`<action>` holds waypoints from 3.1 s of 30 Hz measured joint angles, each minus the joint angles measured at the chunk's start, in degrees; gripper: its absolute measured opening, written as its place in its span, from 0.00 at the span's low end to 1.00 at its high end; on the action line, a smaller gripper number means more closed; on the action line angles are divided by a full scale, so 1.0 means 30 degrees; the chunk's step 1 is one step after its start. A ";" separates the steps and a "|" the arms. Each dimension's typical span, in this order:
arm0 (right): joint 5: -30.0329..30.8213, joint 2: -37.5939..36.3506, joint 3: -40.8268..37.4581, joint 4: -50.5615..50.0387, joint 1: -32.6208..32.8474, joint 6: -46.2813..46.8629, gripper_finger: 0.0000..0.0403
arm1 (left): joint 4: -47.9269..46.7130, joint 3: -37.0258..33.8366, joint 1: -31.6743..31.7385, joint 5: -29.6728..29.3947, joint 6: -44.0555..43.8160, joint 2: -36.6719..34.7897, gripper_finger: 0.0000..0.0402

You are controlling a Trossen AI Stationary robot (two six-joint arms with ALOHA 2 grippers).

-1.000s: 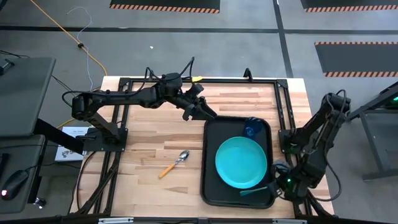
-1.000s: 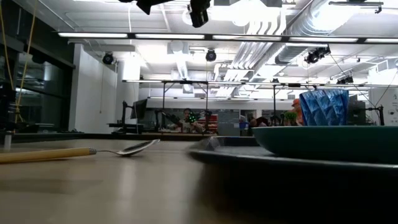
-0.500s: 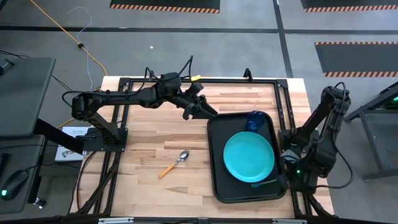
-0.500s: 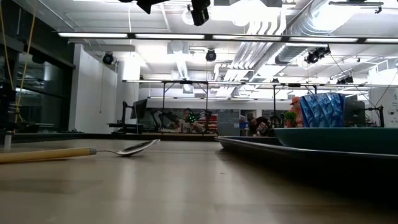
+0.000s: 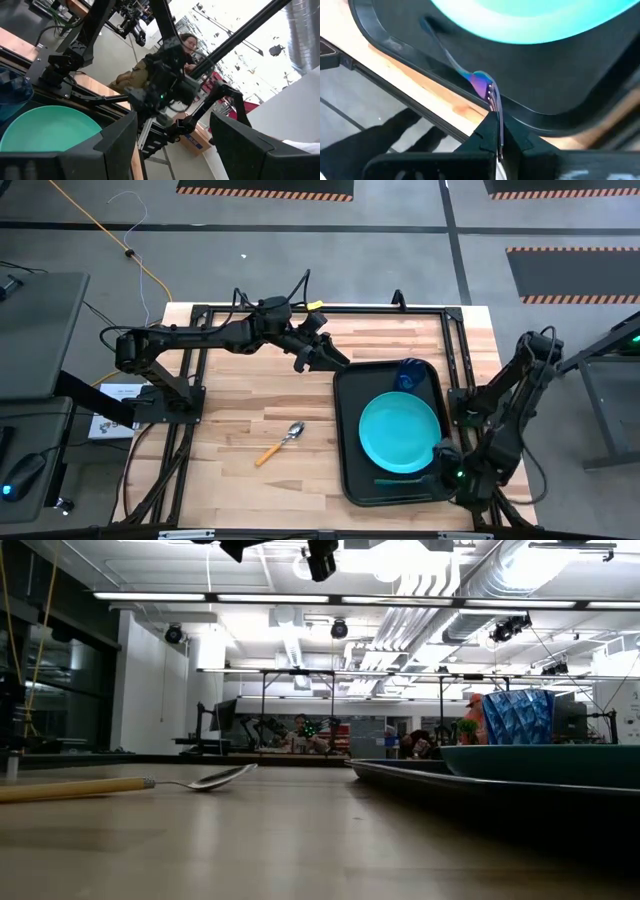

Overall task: Pick and place plate/cup/fork/spoon on tray
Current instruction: Put the blue fork on black serving tray to the right of the blue plate, then put the yellow spoon on the black serving tray to the right of the blue fork

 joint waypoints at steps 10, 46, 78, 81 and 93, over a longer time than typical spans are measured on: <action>-0.0317 0.2942 0.0029 0.1556 -0.0354 -0.0011 0.00 | 0.0000 0.0000 0.0000 0.0002 0.0000 0.0000 0.59; -0.2105 0.3740 0.0007 -0.0304 -0.0856 -0.0158 0.30 | 0.0000 0.0000 0.0000 0.0000 0.0007 0.0000 0.59; 1.6098 -0.2217 0.0029 -0.0426 -0.0856 -0.4878 0.34 | 0.1877 0.0000 0.1253 0.0197 -0.1172 0.0015 0.59; 1.7506 -0.2360 0.0029 -0.0347 -0.0856 -0.4878 0.34 | 0.1864 0.0000 0.1253 0.1304 -0.1179 0.0022 0.59; 1.9953 -0.2369 0.0029 -0.0294 -0.1537 -0.4878 0.34 | -1.0365 0.0000 -0.1855 -0.1684 0.4128 -0.3539 0.59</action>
